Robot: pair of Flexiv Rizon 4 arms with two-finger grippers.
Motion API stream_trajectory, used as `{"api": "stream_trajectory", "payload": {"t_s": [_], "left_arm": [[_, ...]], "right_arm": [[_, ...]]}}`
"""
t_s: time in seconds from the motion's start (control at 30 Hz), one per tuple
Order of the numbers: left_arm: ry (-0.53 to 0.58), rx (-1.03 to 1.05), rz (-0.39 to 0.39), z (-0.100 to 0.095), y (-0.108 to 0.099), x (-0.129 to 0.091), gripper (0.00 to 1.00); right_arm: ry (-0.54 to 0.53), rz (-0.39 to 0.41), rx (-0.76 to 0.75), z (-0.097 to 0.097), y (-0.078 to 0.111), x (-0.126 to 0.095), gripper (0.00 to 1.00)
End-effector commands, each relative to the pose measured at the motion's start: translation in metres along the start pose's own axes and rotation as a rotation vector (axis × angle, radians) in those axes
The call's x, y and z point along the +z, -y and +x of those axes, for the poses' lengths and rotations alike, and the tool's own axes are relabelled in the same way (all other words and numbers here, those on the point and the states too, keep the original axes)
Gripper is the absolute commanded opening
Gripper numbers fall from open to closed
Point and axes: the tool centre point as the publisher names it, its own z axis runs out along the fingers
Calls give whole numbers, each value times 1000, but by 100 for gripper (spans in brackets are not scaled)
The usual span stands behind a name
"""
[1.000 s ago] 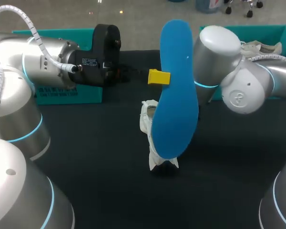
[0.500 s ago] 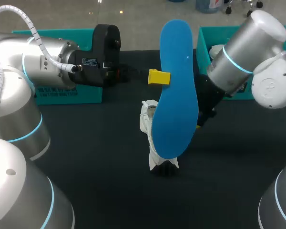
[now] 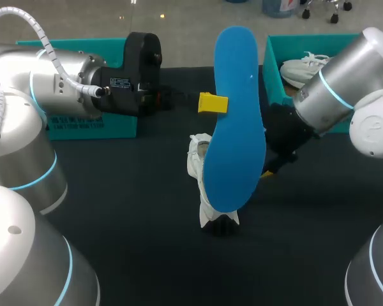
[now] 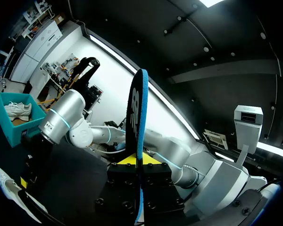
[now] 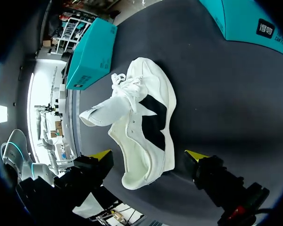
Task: Take the shoe out of the shoebox, open the shoe tongue, remove and reinsert the insole, then place the shoe into the shoebox
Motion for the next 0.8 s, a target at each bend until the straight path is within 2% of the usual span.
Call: {"api": "stream_trajectory", "payload": {"t_s": [0.03,0.17,0.5,0.63,0.8], "left_arm": [[0,0,0,0,0,1,0],[0,0,0,0,0,1,0],[0,0,0,0,0,1,0],[0,0,0,0,0,1,0],[0,0,0,0,0,1,0]], "right_arm": [[-105,-10,-3,-2,-7,-14,100],[-277,1,-5,-5,-20,-41,100],[-563,15,-80,5,-52,-101,100],[-659,-31,-60,10,-61,-121,100],[-702,-129,-63,18,-69,-142,100]]}}
